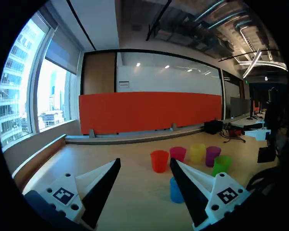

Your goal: Pour water

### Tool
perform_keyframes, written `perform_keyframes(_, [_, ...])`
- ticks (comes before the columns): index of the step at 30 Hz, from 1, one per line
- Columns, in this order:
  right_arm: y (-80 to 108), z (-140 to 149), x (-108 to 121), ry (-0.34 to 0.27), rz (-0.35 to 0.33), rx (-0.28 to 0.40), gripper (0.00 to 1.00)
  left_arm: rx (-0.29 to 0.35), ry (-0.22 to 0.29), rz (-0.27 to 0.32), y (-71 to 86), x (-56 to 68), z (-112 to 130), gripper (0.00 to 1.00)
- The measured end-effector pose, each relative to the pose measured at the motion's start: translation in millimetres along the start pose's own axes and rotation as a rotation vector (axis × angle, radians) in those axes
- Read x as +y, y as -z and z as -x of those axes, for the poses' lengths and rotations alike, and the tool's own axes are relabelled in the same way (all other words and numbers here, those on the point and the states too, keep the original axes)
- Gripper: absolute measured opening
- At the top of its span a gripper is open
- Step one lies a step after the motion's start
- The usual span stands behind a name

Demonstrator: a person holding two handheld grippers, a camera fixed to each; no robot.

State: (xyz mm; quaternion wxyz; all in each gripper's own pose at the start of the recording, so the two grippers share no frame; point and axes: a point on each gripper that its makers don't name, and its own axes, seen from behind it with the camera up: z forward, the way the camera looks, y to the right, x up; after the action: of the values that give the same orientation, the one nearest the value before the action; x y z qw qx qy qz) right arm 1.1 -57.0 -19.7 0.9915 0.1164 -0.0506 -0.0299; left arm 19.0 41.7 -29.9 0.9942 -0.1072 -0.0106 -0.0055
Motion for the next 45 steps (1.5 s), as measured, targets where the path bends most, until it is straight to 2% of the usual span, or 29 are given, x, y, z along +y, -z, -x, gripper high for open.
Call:
perform_keyframes(9, [6.5,-21,26,-0.060,0.152,0.099,1.00,0.046,0.019,-0.078,0.1,-10.7,-12,0.95])
perform_keyframes(14, [12.0,-28,35,-0.074,0.202,0.134,1.00,0.061,0.023,-0.098,-0.8,-10.0,-18,0.95])
perform_keyframes(20, [19.3,-35,43,-0.073,0.248,0.173,1.00,0.066,0.034,-0.096,-4.0,-6.7,-17,0.95])
perform_keyframes(26, [23.5,-35,45,-0.074,0.262,0.184,1.00,0.059,0.022,-0.082,-7.2,-0.9,-13,0.95])
perform_keyframes(32, [24.6,-33,51,-0.102,0.276,0.184,1.00,0.065,0.020,-0.084,-9.9,1.8,-10,0.95])
perform_keyframes(45, [31.1,-38,54,-0.101,0.291,0.178,1.00,0.086,0.009,-0.142,-14.6,-11.0,-1,0.95])
